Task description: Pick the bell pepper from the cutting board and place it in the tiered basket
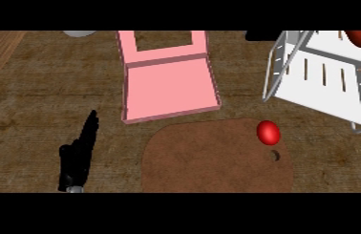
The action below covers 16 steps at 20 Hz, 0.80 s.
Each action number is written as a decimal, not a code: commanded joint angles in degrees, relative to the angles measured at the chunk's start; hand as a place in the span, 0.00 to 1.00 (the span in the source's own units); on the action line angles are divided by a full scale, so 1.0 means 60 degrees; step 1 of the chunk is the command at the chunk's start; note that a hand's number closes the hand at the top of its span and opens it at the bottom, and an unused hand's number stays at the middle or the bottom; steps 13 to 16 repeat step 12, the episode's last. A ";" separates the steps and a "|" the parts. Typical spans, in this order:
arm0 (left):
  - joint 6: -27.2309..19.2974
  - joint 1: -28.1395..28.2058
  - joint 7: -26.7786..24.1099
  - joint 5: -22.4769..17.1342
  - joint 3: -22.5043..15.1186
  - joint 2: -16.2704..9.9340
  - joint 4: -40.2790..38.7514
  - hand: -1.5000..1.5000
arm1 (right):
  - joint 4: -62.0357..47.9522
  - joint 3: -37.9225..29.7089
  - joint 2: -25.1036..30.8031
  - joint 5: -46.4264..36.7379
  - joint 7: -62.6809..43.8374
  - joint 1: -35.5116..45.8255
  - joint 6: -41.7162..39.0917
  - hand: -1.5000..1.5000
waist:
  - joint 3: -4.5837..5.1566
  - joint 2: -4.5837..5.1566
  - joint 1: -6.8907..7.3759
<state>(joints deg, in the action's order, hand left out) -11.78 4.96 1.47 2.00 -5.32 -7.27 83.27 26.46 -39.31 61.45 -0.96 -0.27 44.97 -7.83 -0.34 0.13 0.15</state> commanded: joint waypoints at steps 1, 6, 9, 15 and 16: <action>-0.0087 -0.0106 0.0100 0.0065 0.0054 0.0067 -0.0358 0.50 | -0.0992 -0.0890 0.1511 0.0559 0.0287 -0.0913 -0.1178 0.00 | 0.0021 0.0044 -0.0114; -0.0112 -0.0296 0.0143 -0.0020 0.0217 0.0118 -0.0639 0.50 | -0.2085 -0.1599 0.2363 0.0975 0.1308 -0.2354 -0.2659 0.00 | -0.0007 0.0064 -0.0259; -0.0092 0.0314 -0.0001 -0.0013 -0.0041 0.0263 -0.0189 0.50 | -0.2464 -0.1825 0.2937 0.1074 0.1579 -0.2933 -0.3390 0.00 | -0.0031 0.0055 -0.0156; 0.0183 0.0419 0.0004 -0.0186 0.0153 -0.0039 -0.0085 0.50 | -0.2773 -0.2080 0.3062 0.1251 0.2078 -0.3587 -0.4134 0.00 | -0.0049 0.0029 -0.0224; 0.0183 0.0419 0.0004 -0.0186 0.0153 -0.0039 -0.0085 0.50 | -0.2773 -0.2080 0.3062 0.1251 0.2078 -0.3587 -0.4134 0.00 | -0.0049 0.0029 -0.0224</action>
